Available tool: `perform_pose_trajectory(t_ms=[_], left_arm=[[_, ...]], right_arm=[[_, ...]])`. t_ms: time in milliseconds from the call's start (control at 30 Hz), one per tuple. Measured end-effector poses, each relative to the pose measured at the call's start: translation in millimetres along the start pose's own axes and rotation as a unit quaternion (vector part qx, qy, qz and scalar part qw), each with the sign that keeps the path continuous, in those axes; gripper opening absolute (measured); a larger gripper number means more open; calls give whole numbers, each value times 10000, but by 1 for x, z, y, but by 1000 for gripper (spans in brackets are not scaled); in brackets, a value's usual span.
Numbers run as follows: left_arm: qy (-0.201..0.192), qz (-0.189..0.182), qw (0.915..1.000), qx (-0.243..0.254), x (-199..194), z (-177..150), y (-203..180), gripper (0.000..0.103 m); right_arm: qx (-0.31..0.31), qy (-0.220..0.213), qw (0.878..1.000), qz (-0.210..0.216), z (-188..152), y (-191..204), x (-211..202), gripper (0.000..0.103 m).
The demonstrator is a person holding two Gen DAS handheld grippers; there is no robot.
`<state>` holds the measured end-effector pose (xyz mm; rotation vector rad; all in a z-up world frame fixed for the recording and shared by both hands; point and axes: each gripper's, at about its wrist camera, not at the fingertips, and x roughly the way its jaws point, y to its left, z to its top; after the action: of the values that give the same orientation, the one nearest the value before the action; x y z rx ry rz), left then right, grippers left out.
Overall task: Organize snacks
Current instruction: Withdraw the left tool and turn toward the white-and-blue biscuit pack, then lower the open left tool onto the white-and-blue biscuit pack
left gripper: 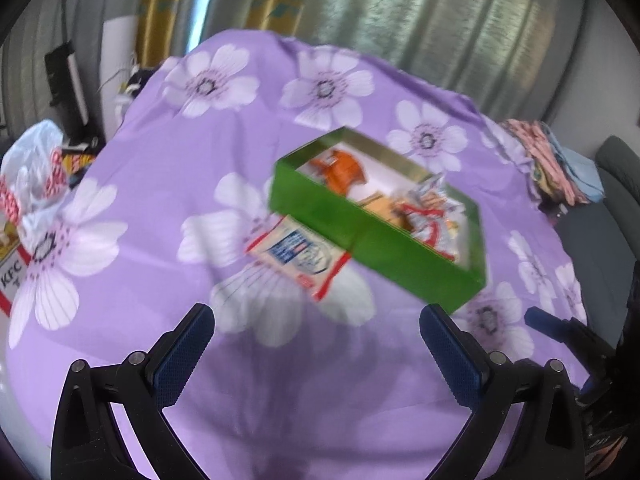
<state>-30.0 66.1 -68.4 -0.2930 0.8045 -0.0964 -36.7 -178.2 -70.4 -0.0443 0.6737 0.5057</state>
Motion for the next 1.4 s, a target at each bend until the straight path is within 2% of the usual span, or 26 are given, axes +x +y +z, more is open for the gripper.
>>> perform_pose_trajectory(t_ms=[133, 267, 500, 600, 667, 867, 1100, 1300, 1400], left_arm=[[59, -207, 9997, -150, 10, -7, 17, 102], [143, -250, 9995, -127, 24, -4, 24, 102], [326, -191, 9992, 127, 54, 24, 32, 102], [521, -155, 9983, 225, 73, 37, 32, 102], [577, -237, 9975, 322, 84, 45, 32, 102], [821, -528, 9941, 471, 115, 58, 30, 102], [783, -739, 9927, 550, 131, 61, 37, 102], [977, -744, 9910, 534, 147, 58, 46, 89], [1005, -750, 9902, 615, 149, 56, 45, 89]], right_arm=[[-24, 208, 9998, 30, -5, 5, 19, 99], [35, 403, 9992, 62, -7, 8, 39, 99], [21, 610, 9980, 132, -1, 16, 73, 99], [66, 621, 9979, 168, 5, 18, 88, 99], [55, 613, 9979, 182, 10, 20, 99, 99], [106, 699, 9970, 302, 21, 25, 131, 91], [329, 851, 9951, 384, 27, 23, 161, 85], [368, 899, 9946, 357, 29, 27, 176, 83], [404, 914, 9945, 328, 33, 28, 183, 83]])
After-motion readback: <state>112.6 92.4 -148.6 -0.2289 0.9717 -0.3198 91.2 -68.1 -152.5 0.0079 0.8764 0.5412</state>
